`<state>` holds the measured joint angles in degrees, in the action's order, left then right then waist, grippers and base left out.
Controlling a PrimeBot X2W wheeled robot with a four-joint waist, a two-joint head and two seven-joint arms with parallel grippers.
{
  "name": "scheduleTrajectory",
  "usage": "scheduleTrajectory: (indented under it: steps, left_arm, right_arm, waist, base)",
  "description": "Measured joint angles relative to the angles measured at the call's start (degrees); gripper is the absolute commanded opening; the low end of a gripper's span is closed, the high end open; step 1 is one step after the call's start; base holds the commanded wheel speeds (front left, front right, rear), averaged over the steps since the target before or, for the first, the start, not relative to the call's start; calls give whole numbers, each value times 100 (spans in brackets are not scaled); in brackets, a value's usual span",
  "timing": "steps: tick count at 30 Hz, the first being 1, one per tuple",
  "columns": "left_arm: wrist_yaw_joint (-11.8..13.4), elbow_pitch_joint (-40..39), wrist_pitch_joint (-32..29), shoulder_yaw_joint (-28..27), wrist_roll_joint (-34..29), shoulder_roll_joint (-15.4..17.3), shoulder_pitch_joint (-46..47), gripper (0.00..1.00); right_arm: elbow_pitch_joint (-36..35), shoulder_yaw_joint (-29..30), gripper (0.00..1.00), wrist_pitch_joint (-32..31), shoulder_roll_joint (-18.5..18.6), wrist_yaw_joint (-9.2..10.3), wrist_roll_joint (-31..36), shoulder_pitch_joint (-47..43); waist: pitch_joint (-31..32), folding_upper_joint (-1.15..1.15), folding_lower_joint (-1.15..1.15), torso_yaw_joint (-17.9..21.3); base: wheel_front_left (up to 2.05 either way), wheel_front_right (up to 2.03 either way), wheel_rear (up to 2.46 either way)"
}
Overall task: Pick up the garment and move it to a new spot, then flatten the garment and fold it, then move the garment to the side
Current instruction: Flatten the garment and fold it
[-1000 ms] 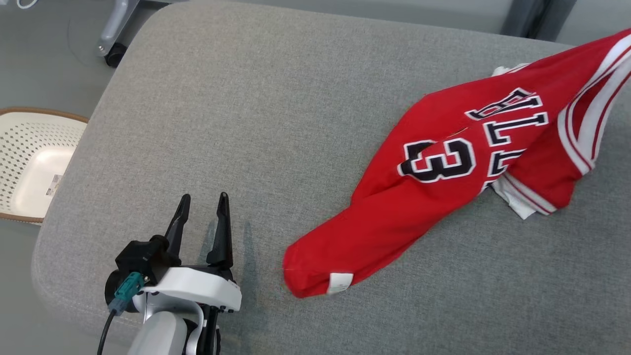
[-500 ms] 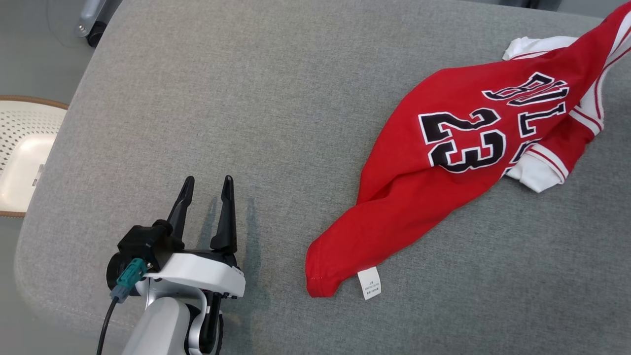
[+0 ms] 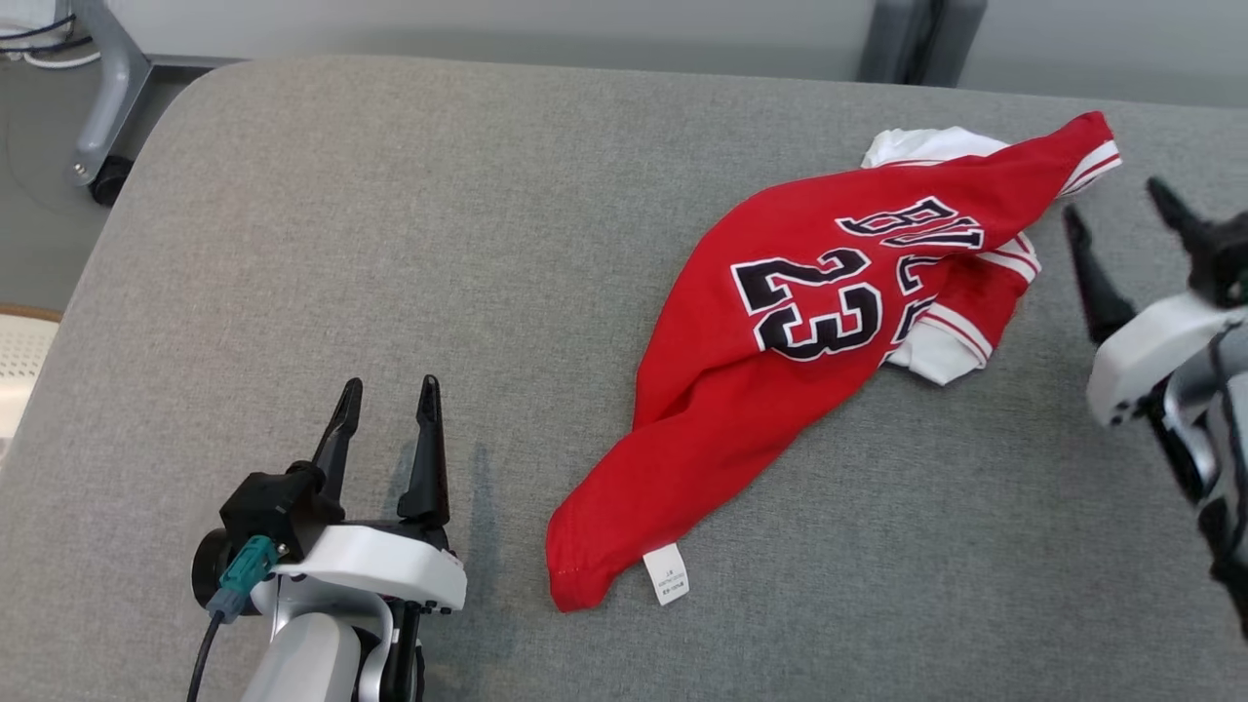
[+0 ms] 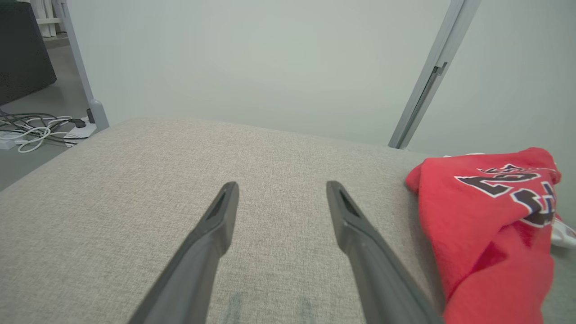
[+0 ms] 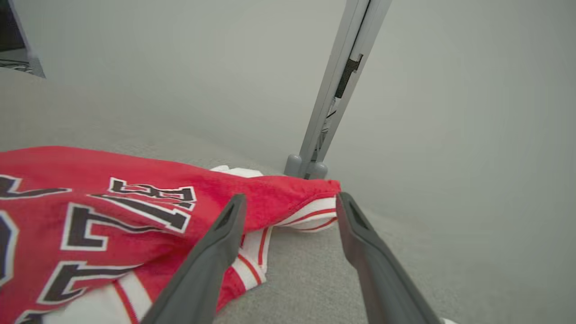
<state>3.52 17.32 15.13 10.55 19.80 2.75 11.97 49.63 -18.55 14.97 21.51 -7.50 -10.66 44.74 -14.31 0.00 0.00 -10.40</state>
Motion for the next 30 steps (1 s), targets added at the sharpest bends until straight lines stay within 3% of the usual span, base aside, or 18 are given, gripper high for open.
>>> scheduleTrajectory:
  steps: [6,11,24,25,27,28,29,30]
  left_arm:
    - [-44,25,0,-43,-32,1,-36,100]
    - [-52,32,0,-76,-58,3,-88,100]
    - [-68,52,0,30,-18,2,-83,100]
    - [-67,53,0,29,-16,5,-83,100]
    - [-60,53,0,30,-15,4,-83,100]
    - [-59,54,0,32,-15,3,-83,100]
    - [-59,56,0,30,-15,4,-83,100]
    - [-57,59,0,27,-15,3,-83,100]
  right_arm:
    - [-931,-301,100,2,-204,0,-328,-1284]
    - [-1173,-664,100,1,-304,0,-267,-1713]
    - [-233,-967,100,-133,-320,0,929,-1105]
    - [-127,-958,94,-131,-325,0,1022,-1050]
    - [35,-899,43,-97,-349,0,1094,-955]
    - [120,-875,32,-82,-375,0,1121,-913]
    - [175,-837,27,-79,-401,0,1140,-883]
    - [220,-793,4,-62,-421,0,1172,-863]
  waist:
    - [205,0,0,145]
    - [223,0,0,127]
    - [58,0,0,-245]
    - [45,0,0,-273]
    - [28,0,0,-315]
    - [27,0,0,-329]
    - [33,0,0,-335]
    - [43,0,0,-336]
  base:
    - [0,0,0]
    - [0,0,0]
    - [0,0,0]
    - [0,0,0]
    - [0,0,0]
    - [0,0,0]
    - [0,0,0]
    - [0,0,0]
